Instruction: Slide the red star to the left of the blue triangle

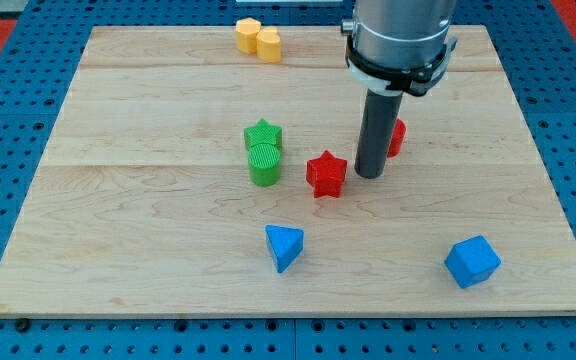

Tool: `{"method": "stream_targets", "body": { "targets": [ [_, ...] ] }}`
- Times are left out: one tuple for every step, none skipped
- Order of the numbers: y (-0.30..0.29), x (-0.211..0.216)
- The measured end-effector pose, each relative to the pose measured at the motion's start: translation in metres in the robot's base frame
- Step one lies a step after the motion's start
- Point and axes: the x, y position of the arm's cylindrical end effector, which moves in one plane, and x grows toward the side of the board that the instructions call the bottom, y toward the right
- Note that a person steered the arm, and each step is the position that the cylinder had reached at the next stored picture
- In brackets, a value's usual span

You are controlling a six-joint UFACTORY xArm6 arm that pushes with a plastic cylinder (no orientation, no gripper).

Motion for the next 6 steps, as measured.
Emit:
{"method": "stream_targets", "body": {
  "targets": [
    [-0.035,0.0],
    [-0.073,0.044],
    [-0.117,0.063],
    [-0.128,0.063],
    [-0.134,0.066],
    [-0.126,0.073]
  ]
}}
